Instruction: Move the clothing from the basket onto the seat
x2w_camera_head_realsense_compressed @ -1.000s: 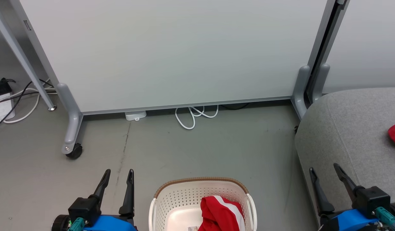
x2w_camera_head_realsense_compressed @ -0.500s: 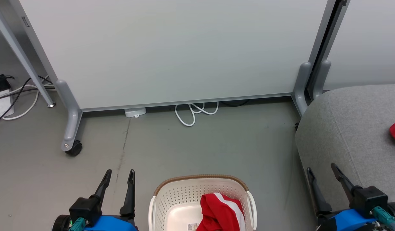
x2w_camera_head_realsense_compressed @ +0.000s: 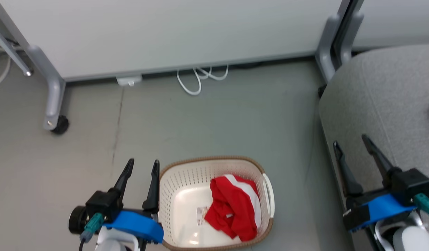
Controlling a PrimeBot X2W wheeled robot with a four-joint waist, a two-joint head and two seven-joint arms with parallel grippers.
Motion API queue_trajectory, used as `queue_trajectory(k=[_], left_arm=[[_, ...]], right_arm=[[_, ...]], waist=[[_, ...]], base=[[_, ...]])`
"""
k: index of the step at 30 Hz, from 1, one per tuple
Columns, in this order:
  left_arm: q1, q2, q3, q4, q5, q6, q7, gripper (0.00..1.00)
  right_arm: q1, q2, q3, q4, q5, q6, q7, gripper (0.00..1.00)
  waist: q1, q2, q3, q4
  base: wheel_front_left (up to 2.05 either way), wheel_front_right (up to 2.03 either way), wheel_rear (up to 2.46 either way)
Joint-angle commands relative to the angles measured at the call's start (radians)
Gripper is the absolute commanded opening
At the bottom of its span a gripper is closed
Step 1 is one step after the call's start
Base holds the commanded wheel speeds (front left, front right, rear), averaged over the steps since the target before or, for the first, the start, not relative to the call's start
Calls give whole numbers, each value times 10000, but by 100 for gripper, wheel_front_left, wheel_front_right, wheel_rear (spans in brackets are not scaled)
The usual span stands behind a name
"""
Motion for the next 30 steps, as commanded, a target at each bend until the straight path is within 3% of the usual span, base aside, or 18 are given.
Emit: queue_trajectory(k=[1,9,17,30], left_arm=[[-518,-24,-141,53,-46,-11,-27,100],[-1956,-123,-856,776,-226,-11,-27,100],[-3691,-157,-1686,2159,-622,-11,-27,100],[-5491,-18,-2446,4914,-1872,-11,-27,100]], right_arm=[[-480,-130,10,-238,34,1,-32,100],[-1921,-226,87,-757,-2,1,-65,100],[-3175,-407,743,-1411,1,1,-138,100],[-3367,-28,1062,-1640,-83,1,-548,100]], waist=[[-1,0,1398,-242],[-1,0,3412,-623],[-1,0,5494,-1545],[-1,0,7123,-2598]], base=[[0,0,0],[0,0,0],[0,0,0],[0,0,0]])
